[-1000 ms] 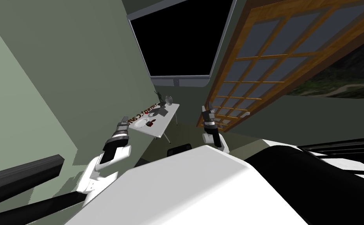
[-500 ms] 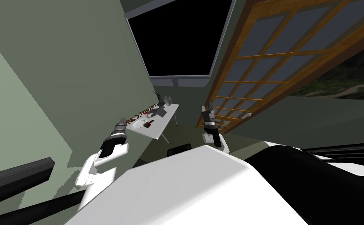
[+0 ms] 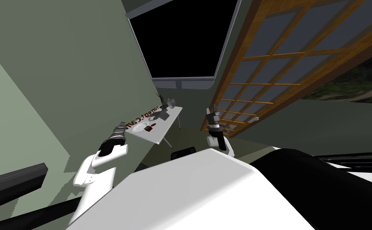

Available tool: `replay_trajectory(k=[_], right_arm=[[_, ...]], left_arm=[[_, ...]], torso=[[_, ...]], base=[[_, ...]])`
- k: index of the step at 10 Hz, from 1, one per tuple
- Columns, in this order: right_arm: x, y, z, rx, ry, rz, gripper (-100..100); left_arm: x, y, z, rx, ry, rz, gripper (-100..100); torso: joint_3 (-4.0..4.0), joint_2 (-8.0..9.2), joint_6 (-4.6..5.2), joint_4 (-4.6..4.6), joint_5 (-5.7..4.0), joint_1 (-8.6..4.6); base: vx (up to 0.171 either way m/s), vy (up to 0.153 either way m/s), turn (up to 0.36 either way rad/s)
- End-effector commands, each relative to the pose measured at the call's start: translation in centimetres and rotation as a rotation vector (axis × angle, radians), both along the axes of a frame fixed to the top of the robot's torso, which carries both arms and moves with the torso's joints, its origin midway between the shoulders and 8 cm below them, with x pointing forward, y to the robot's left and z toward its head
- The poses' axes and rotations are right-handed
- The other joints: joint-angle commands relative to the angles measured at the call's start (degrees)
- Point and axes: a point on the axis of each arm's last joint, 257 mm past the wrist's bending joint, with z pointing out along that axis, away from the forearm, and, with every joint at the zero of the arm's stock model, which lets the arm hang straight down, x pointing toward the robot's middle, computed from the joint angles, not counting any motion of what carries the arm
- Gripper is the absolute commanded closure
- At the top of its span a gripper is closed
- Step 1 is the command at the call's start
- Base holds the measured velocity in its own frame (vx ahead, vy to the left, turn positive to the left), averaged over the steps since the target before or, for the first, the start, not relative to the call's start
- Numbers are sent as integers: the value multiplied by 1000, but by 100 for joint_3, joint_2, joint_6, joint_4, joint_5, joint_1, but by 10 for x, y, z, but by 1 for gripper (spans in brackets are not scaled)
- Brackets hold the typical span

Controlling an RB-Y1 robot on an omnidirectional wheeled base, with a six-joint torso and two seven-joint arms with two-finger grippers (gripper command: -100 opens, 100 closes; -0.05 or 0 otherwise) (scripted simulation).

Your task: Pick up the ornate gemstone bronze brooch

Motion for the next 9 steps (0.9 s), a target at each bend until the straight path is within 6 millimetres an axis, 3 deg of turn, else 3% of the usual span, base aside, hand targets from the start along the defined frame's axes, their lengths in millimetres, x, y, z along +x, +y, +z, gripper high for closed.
replay_trajectory(k=[1,2,3,6,8,9], right_arm=[[0,0,0,0,0,0,0],[0,0,0,0,0,0,0],[0,0,0,0,0,0,0],[0,0,0,0,0,0,0],[0,0,0,0,0,0,0],[0,0,0,0,0,0,0]], left_arm=[[2,23,-5,-15,33,53,-100],[-2,29,-19,-36,72,75,-100],[-3,29,-20,-39,77,79,-100],[-4,70,-30,-84,138,176,-100],[-10,74,-42,-107,179,201,-100],[-10,91,-41,-128,191,240,-100]], torso=[[0,0,0,0,0,0],[-4,-8,1,-1,-2,-12],[-4,-7,0,-2,-1,-6],[-2,-4,0,-1,0,-2],[-4,-8,0,-2,-3,-9],[0,1,0,0,1,6]], base=[[58,-96,38],[56,-75,28],[22,-29,3],[54,-77,42],[43,-59,13],[55,-47,39]])
